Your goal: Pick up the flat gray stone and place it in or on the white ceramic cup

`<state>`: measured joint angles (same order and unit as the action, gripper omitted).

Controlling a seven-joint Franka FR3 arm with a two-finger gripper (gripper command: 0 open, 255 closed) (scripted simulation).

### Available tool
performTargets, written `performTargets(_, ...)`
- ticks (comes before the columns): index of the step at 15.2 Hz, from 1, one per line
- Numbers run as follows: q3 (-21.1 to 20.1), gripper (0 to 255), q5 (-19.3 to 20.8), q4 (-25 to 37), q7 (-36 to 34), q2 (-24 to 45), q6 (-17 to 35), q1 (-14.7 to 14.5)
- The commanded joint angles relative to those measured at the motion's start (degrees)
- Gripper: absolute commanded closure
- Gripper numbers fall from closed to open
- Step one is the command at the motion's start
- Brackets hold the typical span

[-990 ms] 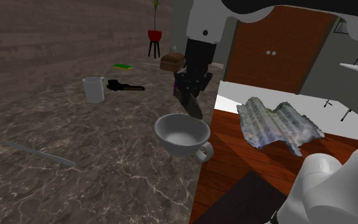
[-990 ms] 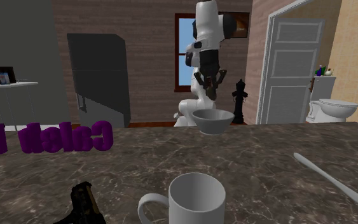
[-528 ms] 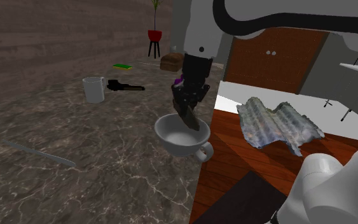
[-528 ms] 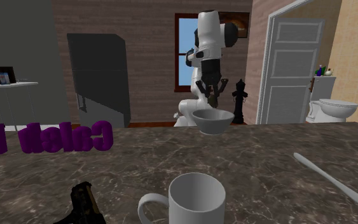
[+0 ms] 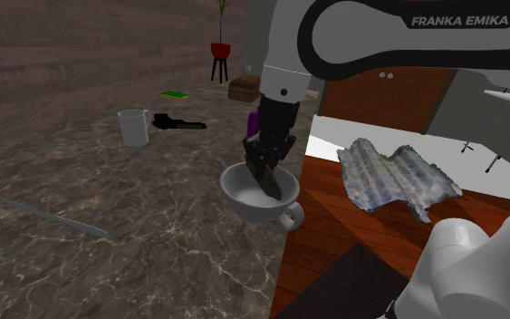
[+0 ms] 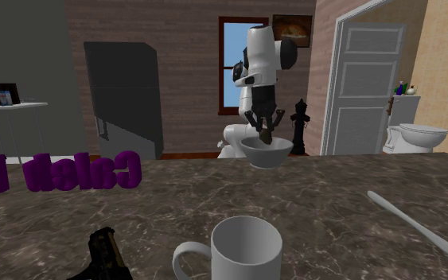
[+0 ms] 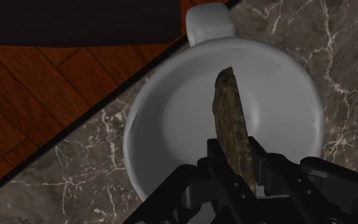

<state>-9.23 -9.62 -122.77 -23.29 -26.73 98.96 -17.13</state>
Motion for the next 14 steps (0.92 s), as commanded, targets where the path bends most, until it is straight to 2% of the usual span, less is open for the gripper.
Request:
performTargets(1, -0.01, 255, -0.02, -0.21, 0.01, -0.09, 0.14, -0.01)
performTargets(5, -0.01, 255, -0.02, -0.21, 0.01, -0.09, 0.14, -0.01)
performTargets(6, -0.01, 0, -0.02, -0.21, 0.01, -0.09, 0.14, -0.01)
performTargets(11, -0.01, 0, -0.02, -0.21, 0.01, -0.09, 0.14, -0.01)
performTargets(14, 0.61, 0, 0.42, 6.12, -0.19, 0.59, -5.54, 0.24)
